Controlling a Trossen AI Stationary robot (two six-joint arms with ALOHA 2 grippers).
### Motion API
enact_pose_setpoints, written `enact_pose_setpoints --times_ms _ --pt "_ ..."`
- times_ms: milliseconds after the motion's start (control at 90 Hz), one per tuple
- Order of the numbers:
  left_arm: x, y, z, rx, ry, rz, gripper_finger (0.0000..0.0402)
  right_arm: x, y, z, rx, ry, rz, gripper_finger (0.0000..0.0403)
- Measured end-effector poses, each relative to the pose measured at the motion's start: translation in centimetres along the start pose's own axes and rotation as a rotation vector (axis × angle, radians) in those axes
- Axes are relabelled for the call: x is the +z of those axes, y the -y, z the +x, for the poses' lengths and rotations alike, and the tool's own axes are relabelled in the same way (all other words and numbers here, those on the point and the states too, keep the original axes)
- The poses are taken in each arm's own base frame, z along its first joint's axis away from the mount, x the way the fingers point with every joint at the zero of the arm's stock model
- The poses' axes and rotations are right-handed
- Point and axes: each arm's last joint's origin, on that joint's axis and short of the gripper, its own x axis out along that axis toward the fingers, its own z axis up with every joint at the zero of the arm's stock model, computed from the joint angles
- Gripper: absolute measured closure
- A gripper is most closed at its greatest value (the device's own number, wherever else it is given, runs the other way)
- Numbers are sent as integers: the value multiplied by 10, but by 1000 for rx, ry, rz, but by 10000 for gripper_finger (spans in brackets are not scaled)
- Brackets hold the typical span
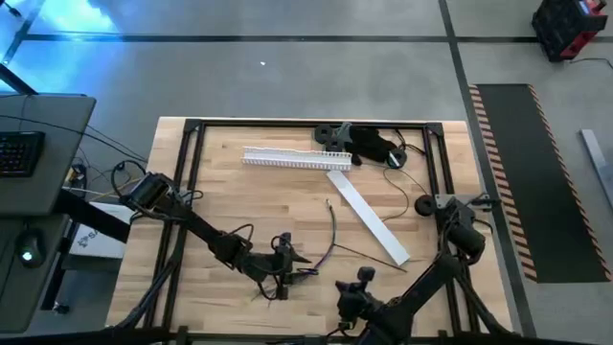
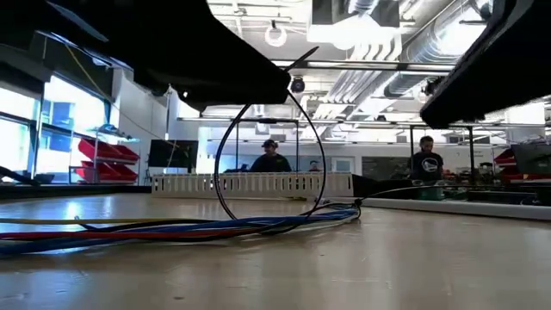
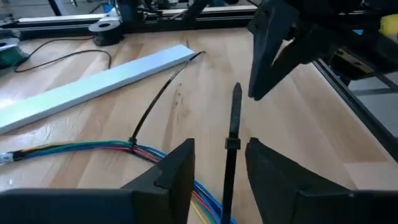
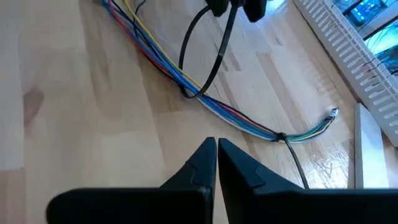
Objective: Ziptie cables
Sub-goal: Wrap the wire cables with the black zip tie
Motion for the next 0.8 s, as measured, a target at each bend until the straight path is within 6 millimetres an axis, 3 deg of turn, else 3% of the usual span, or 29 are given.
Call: enact_pose_setpoints --times_ms 411,656,733,800 --pt "0 1 0 -10 1 6 378 22 8 -5 -80 139 18 393" --pt "0 2 -1 -15 -2 30 385 66 53 -51 100 122 -78 326" --pt "0 2 -1 -19 -2 44 385 67 65 -56 131 135 -58 299" --pt "-1 2 -1 -19 -3 45 385 58 63 -47 137 161 -12 279"
